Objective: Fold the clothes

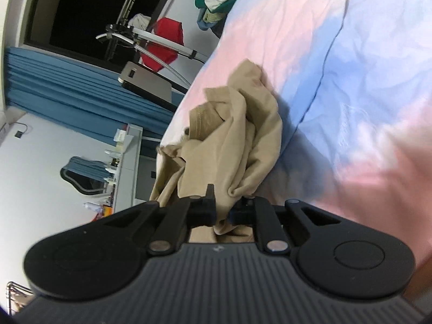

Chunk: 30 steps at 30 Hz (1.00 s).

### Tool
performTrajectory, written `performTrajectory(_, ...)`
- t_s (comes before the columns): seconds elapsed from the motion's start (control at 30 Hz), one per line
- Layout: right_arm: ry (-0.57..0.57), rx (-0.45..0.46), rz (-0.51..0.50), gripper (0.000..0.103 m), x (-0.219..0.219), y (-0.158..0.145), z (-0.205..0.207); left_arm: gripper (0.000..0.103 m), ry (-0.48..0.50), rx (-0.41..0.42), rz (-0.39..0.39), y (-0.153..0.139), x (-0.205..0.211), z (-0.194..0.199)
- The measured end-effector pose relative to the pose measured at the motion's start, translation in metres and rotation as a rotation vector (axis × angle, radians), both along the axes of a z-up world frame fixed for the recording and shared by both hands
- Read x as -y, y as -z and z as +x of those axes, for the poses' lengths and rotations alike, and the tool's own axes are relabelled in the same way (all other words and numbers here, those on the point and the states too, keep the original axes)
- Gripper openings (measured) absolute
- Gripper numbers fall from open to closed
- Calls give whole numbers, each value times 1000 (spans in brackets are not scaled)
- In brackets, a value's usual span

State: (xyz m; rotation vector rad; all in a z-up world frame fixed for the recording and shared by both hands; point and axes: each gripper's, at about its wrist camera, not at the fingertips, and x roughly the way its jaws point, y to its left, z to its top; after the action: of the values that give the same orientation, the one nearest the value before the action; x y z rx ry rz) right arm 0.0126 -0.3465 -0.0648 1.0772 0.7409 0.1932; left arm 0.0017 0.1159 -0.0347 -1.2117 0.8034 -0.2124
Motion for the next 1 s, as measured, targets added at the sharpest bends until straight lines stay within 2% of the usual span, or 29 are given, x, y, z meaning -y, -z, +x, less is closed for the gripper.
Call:
performTrajectory(0.1,20,9,10,12,3,-9,-31,13,3,-18,-8,-8,-7,-36)
performTrajectory(0.27,65,24,41,11,12,-14,-79,13,-28,-75,-62,-1,-19,-80)
performTrajectory(0.37,73,31,52,10,12,-17,-83,13,-41,-74,-79,-3,-21,-73)
performTrajectory(0.47,87,42,46,9,10,-24,-67,13,-54,-68,-96,-6,-22,-62)
performTrajectory(0.6,121,43,59,9,12,-31,-35,13,-66,-57,-117,-20,-11,-17)
performTrajectory(0.73,156,22,58,8,11,-30,20,14,-70,-51,-110,-27,2,47)
performTrajectory(0.87,184,-2,49,8,10,-25,77,14,-65,-38,-28,-21,15,111)
performTrajectory(1.0,179,-39,25,8,8,-2,128,15,-32,-43,29,2,21,164)
